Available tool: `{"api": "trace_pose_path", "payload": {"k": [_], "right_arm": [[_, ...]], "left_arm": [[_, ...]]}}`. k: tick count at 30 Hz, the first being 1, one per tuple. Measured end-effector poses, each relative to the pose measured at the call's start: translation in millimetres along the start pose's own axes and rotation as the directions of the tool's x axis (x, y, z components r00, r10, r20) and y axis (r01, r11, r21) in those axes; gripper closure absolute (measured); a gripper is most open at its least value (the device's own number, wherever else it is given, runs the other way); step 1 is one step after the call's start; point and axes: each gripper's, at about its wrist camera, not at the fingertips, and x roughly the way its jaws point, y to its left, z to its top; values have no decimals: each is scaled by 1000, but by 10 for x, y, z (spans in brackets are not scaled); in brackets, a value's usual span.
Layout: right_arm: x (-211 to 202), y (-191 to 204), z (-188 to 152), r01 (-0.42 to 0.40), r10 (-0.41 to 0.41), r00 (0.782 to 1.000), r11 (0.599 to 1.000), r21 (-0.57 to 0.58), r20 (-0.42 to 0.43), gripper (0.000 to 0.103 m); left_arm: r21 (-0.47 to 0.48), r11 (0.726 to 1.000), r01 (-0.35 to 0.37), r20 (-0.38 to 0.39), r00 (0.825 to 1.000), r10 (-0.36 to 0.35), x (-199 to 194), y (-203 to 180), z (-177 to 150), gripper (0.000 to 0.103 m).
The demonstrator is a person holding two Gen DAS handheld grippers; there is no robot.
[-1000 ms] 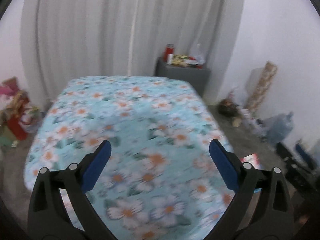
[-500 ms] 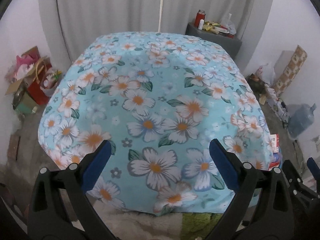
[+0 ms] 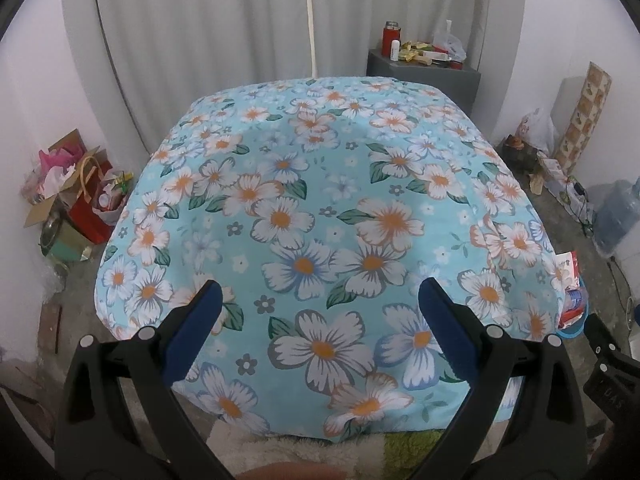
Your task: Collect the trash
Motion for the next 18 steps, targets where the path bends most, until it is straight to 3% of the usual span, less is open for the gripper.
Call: {"api": "trace_pose_path", "payload": {"k": [18], "right_arm": [[20, 38, 2, 6, -6, 1000, 1000, -16, 0, 6]], "left_arm": [[-13, 1000, 3, -16, 1000, -3, 46, 20, 1, 9]]}}
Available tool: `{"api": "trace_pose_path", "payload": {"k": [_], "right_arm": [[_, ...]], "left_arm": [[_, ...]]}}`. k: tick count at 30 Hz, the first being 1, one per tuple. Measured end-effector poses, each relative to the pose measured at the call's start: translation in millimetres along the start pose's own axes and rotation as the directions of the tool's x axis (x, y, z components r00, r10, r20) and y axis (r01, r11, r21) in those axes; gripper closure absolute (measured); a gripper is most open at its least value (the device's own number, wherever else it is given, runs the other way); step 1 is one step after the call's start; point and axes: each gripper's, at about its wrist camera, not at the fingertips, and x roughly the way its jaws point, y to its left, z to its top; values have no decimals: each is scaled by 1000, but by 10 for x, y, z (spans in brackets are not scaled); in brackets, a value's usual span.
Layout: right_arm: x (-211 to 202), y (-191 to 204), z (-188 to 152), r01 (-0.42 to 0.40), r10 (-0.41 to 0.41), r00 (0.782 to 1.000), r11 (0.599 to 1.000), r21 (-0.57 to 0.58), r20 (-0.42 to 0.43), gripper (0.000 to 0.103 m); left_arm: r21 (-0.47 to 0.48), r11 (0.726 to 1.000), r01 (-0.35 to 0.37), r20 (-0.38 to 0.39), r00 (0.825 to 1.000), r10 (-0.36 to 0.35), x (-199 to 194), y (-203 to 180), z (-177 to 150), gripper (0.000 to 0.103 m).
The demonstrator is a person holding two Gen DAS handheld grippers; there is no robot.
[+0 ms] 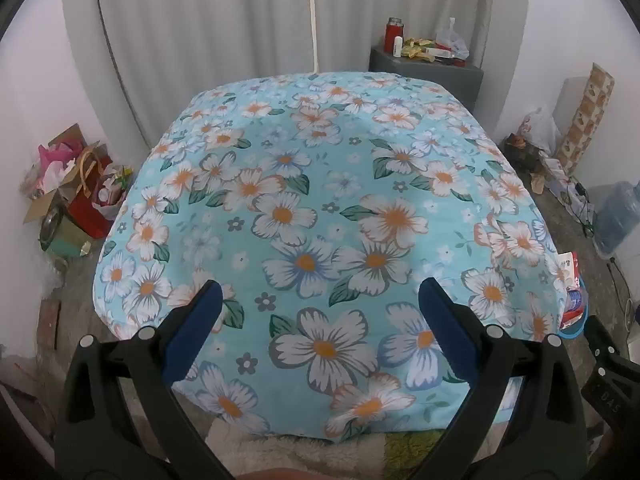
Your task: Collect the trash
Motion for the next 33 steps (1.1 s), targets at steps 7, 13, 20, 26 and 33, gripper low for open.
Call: {"api": "trace_pose_path", "payload": {"k": [7, 13, 20, 26, 33], "right_arm": [[5, -8, 2, -4, 4, 1000, 1000, 1, -3, 6], [12, -4, 6, -2, 2, 1000, 1000, -2, -1, 6], [8, 7, 5, -1, 1, 1000, 1000, -2, 2, 6], [3, 7, 3, -1, 1, 1000, 1000, -2, 4, 6], [-7, 13, 2, 0, 0, 1000, 1000, -5, 4, 6]], "left_arm": [[-3, 1000, -2, -1, 1000, 2, 10, 31, -18, 9], [-8, 1000, 0, -7, 1000, 0, 21, 57, -30, 9], [-8, 1000, -1, -5, 1000, 1, 22, 63, -29, 9], [-5, 1000, 2, -7, 1000, -2, 33, 73, -16, 9], [-6, 1000, 2, -7, 1000, -2, 31, 78, -22, 9]]}}
